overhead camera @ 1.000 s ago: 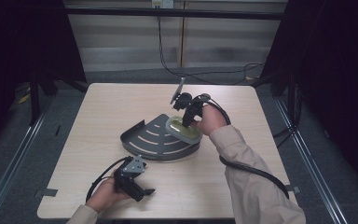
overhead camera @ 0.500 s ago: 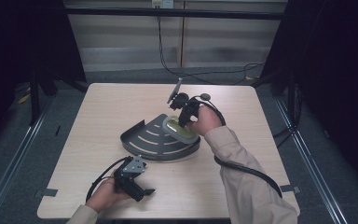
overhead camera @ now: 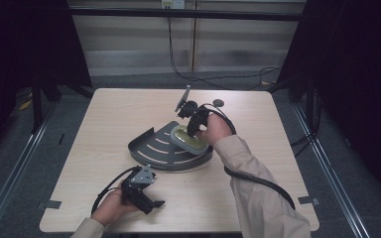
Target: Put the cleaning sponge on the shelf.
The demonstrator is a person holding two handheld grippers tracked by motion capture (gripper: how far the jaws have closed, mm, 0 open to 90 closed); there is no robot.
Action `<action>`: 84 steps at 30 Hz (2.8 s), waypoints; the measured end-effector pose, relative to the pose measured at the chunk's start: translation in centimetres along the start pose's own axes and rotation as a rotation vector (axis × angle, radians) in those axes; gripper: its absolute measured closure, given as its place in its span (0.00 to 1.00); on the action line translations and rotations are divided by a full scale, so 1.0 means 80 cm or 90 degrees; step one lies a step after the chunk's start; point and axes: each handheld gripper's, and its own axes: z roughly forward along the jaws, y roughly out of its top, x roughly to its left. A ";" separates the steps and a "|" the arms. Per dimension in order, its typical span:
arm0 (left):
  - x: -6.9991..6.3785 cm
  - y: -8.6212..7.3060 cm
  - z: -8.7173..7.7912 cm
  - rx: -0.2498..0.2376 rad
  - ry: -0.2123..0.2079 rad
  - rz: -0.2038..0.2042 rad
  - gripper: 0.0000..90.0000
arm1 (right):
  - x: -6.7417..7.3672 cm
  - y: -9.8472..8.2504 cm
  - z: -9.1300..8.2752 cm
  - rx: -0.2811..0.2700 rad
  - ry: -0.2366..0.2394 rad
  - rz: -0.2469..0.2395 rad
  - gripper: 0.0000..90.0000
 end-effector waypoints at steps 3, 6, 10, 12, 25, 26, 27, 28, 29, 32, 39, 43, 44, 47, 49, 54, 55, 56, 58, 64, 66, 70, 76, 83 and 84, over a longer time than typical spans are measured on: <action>0.000 0.000 0.000 0.000 0.000 0.000 0.00 | 0.002 -0.001 0.003 0.001 -0.002 0.000 0.80; 0.000 0.000 0.000 0.000 -0.002 0.000 0.00 | 0.002 -0.002 0.005 0.002 -0.001 0.000 0.80; 0.000 0.000 0.000 0.000 -0.002 0.000 0.00 | 0.004 -0.005 0.010 0.002 0.003 0.004 0.80; 0.000 0.000 0.000 0.000 -0.002 0.000 0.00 | 0.004 -0.006 0.012 0.006 0.004 0.003 0.79; 0.000 0.000 0.000 0.000 0.001 0.000 0.00 | 0.004 -0.021 0.029 0.005 -0.004 0.018 0.79; 0.000 0.000 0.000 0.000 0.001 0.000 0.00 | 0.003 -0.021 0.029 0.000 -0.004 0.021 0.79; 0.000 0.000 0.000 0.000 0.001 0.000 0.00 | 0.002 -0.021 0.029 -0.001 -0.002 0.023 0.79; 0.000 0.000 0.000 0.000 0.001 0.000 0.00 | 0.002 -0.021 0.030 -0.001 -0.001 0.024 0.79; 0.000 0.000 0.000 0.000 0.000 0.000 0.00 | 0.002 -0.021 0.030 0.001 0.000 0.028 0.79; 0.000 0.000 0.000 0.000 0.000 0.000 0.00 | 0.002 -0.020 0.031 0.004 -0.001 0.028 0.79; 0.000 0.000 0.000 0.000 0.000 0.000 0.00 | 0.005 -0.021 0.037 0.004 0.003 0.028 0.79; 0.000 0.000 0.000 0.000 0.001 0.000 0.00 | 0.006 -0.021 0.041 0.005 0.003 0.032 0.79; 0.000 0.000 0.000 0.000 0.001 0.000 0.00 | 0.006 -0.021 0.041 0.005 0.003 0.033 0.79; 0.000 0.000 0.000 0.000 0.000 0.000 0.00 | 0.006 -0.020 0.041 0.004 0.002 0.034 0.79; 0.000 0.000 0.000 0.000 0.000 0.000 0.00 | 0.007 -0.020 0.041 0.006 0.000 0.035 0.79; 0.000 0.000 0.000 0.000 0.001 0.000 0.00 | 0.007 -0.020 0.042 0.002 0.002 0.042 0.79; 0.000 0.000 0.000 0.000 0.001 0.000 0.00 | 0.007 -0.020 0.042 0.002 0.002 0.041 0.79; 0.000 0.000 0.000 0.000 0.001 0.000 0.00 | 0.007 -0.020 0.043 0.002 0.002 0.040 0.79; 0.000 0.000 0.000 0.002 0.001 -0.001 0.00 | 0.007 -0.019 0.042 0.005 0.001 0.040 0.79; 0.000 0.000 0.000 0.000 0.001 0.000 0.00 | 0.006 -0.019 0.042 0.002 0.002 0.039 0.78; 0.000 0.000 0.000 0.001 0.001 -0.001 0.00 | 0.007 -0.020 0.043 -0.002 0.001 0.040 0.75; 0.000 0.000 0.000 0.000 0.000 0.000 0.00 | 0.010 -0.019 0.042 -0.003 -0.001 0.034 0.71; 0.000 0.000 0.000 0.001 0.001 -0.001 0.00 | 0.011 -0.020 0.033 -0.012 -0.010 0.033 0.57; 0.000 0.000 0.000 0.000 0.001 0.000 0.00 | 0.011 -0.026 0.022 -0.027 -0.006 0.040 0.43; 0.000 0.000 0.000 0.001 0.001 -0.001 0.00 | 0.011 -0.027 0.022 -0.031 -0.010 0.038 0.41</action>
